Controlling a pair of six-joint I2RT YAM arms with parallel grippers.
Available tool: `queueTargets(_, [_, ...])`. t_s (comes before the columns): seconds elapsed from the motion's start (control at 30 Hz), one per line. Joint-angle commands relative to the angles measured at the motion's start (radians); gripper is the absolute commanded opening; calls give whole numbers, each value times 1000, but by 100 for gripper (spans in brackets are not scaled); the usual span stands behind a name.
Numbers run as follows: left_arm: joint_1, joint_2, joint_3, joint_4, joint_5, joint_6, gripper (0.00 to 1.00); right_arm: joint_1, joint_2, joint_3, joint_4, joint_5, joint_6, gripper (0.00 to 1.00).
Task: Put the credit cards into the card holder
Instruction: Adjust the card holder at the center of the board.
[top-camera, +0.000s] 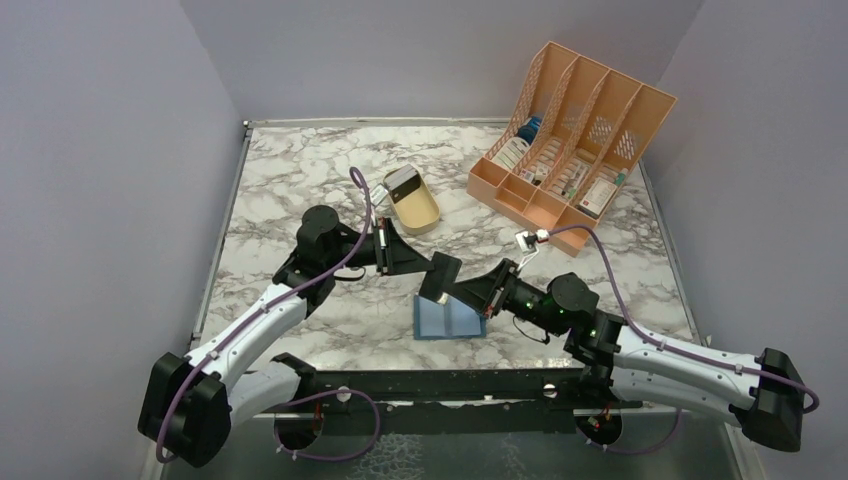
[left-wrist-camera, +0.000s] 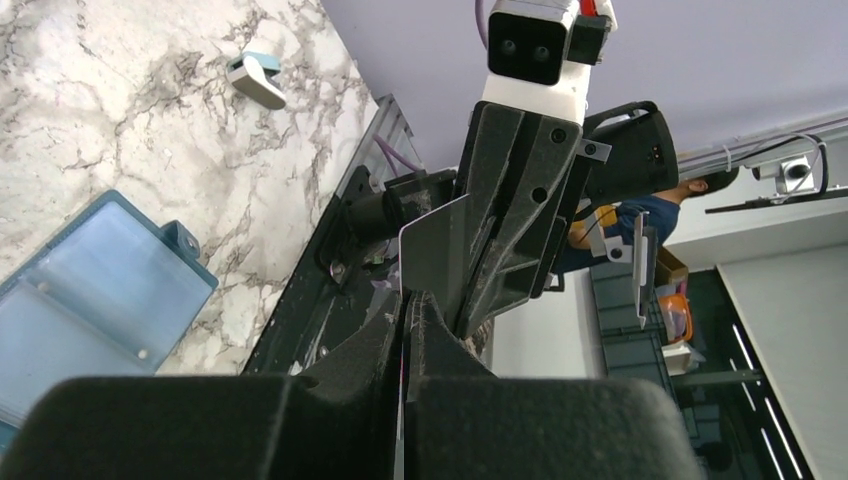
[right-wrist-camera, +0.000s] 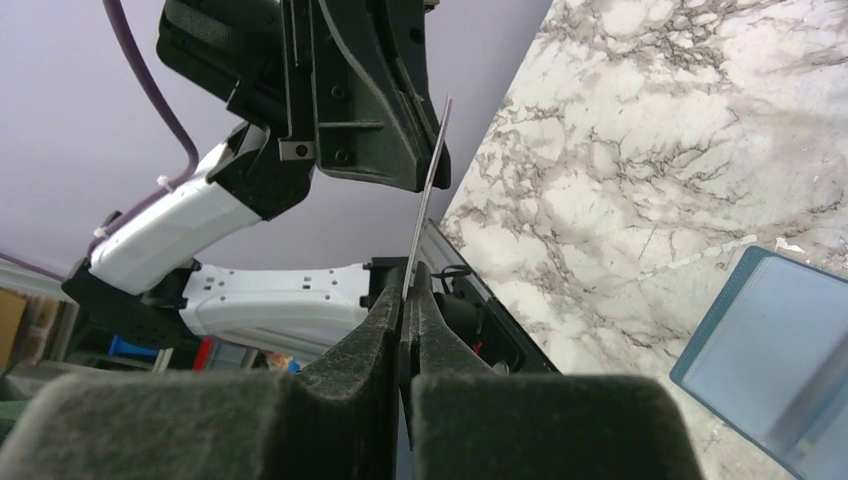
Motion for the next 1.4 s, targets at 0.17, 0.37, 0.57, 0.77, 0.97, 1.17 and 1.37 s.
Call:
queueTargets(0.17, [4,5,29,-7,51,39,35,4,-44,-24,117,-100,-39,1])
queueTargets(0.37, [-10,-4,5,3,51,43,44,4,-10,17,120,-114,-52,1])
queueTargets(0.57, [-9,3,17,7,62,69,12,4,0,5,99,-126,-38,1])
queueTargets(0.77, [-3,29,25,6,83,97,0,5,-47,-32,65,-127,-11,1])
queueTargets(0.97, [18,68,29,-8,100,131,4,4,-87,-17,-15,-166,-50,1])
queueTargets(1.17, [18,82,37,-8,114,148,1,5,-104,-32,-11,-204,-49,1])
queueTargets(1.37, [20,83,45,-14,124,160,0,5,-89,-32,-1,-227,-47,1])
